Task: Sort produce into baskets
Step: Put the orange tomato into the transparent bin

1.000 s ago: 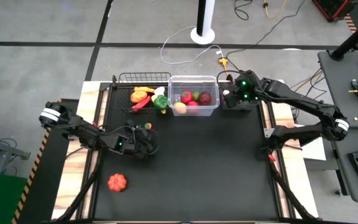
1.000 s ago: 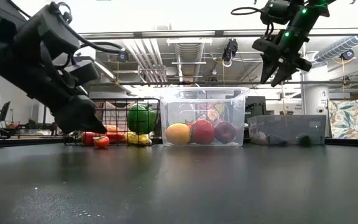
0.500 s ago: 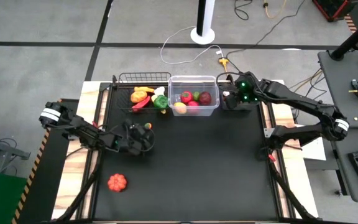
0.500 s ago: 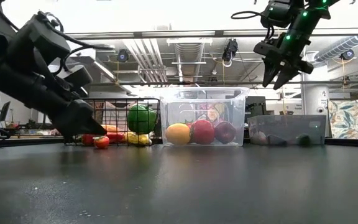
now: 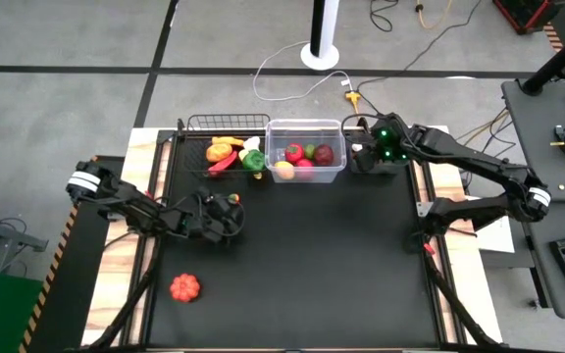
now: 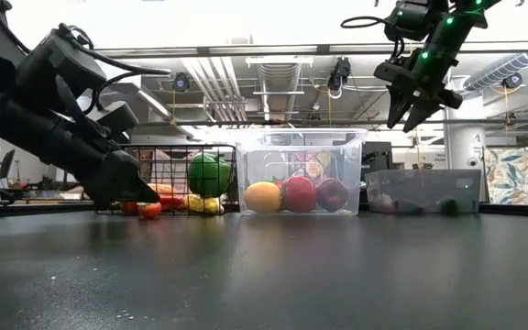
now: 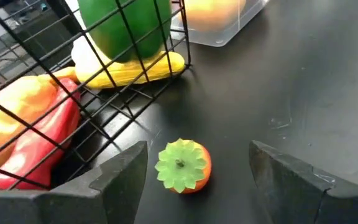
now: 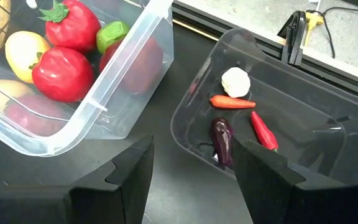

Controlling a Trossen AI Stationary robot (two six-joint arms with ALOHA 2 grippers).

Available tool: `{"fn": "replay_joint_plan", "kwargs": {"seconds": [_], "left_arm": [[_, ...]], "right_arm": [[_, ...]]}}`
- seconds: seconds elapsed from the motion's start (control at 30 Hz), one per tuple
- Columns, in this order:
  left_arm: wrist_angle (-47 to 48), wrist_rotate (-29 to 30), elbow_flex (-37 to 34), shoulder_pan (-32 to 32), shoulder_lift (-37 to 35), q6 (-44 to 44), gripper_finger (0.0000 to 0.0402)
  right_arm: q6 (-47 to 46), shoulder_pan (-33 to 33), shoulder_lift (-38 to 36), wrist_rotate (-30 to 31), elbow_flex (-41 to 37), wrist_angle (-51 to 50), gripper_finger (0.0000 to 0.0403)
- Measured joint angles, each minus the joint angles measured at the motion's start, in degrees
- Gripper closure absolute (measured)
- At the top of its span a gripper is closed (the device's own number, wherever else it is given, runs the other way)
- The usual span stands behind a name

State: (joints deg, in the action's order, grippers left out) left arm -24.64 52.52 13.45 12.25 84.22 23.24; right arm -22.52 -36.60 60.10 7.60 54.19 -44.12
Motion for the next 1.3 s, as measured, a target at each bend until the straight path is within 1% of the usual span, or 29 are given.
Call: {"fn": "replay_joint_plan", "kwargs": {"seconds": [0.23,0.5,0.6,0.77,1.13,1.3], "left_arm": [[-3.6,-0.6,0.0,-0.6,3.9,-0.3,0.0141],[-7.9,-0.6,0.0,-2.7,8.4,-0.3,0.0141],[-9.7,-0.6,0.0,-3.0,10.0,-0.3,0.0146],[-11.0,-0.6,0.0,-3.0,11.4,0.6,0.0177],[-10.8,-0.6,0.0,-3.0,11.6,1.4,0.0261],[-10.8,-0.6,0.0,-3.0,11.6,1.4,0.028]], "right_arm": [[0.0,0.0,0.0,0.0,0.0,0.0,0.02],[0.0,0.0,0.0,0.0,0.0,0.0,0.02],[0.1,0.0,0.0,0.0,0.0,0.0,0.02],[0.1,0.0,0.0,0.0,0.0,0.0,0.0199],[0.0,0.0,0.0,0.0,0.0,0.0,0.0199],[0.0,0.0,0.0,0.0,-0.1,-0.1,0.0199]]}}
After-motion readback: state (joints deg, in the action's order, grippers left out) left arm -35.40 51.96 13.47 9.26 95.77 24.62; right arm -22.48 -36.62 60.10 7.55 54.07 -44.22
